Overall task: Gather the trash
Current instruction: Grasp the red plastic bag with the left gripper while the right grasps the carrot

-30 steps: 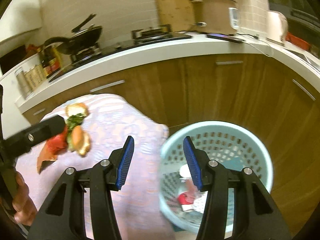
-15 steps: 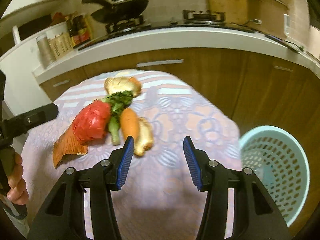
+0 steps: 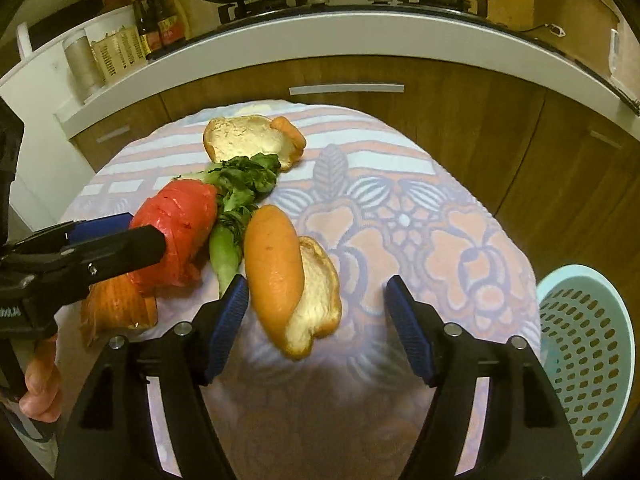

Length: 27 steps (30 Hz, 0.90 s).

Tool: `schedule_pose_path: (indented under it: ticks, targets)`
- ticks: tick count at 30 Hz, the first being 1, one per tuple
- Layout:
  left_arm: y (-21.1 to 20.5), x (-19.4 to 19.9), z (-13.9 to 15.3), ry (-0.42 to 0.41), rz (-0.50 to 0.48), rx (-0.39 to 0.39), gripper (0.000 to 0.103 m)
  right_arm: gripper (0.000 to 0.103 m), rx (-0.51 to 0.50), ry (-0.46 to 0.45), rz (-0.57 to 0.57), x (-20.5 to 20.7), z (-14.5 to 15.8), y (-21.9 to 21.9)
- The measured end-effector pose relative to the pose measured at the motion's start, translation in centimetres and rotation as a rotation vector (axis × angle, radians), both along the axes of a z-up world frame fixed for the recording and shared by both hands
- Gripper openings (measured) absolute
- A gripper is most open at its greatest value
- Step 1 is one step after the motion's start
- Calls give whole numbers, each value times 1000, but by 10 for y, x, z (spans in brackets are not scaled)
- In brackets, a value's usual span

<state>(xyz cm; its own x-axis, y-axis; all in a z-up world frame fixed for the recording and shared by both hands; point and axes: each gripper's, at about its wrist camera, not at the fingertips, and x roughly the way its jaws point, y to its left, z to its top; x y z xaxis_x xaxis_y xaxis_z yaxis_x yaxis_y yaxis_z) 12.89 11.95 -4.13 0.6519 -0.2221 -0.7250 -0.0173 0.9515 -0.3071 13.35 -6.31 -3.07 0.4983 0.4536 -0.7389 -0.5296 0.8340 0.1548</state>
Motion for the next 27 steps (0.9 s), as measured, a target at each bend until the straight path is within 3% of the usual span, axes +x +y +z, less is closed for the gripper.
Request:
schedule_pose_path:
  ticks: [6, 9, 11, 14, 19, 27]
  targets:
    - [-2, 1, -1, -2, -12, 8, 82, 68, -84, -23, 14, -1, -6, 17]
    - [-5, 0, -2, 3, -18, 22, 80, 53, -112, -44, 19, -5, -5, 20]
    - [-8, 0, -2, 12, -21, 41, 78, 36, -106, -59, 24, -8, -3, 20]
    - [-12, -1, 0, 8, -27, 63, 69, 28, -87, -73, 24, -12, 1, 16]
    - [-13, -6, 7, -19, -36, 40, 56, 25, -37, -99, 17, -19, 15, 5]
    - [-23, -23, 43, -132, -46, 12, 53, 25, 19, -156, -25, -23, 44, -24]
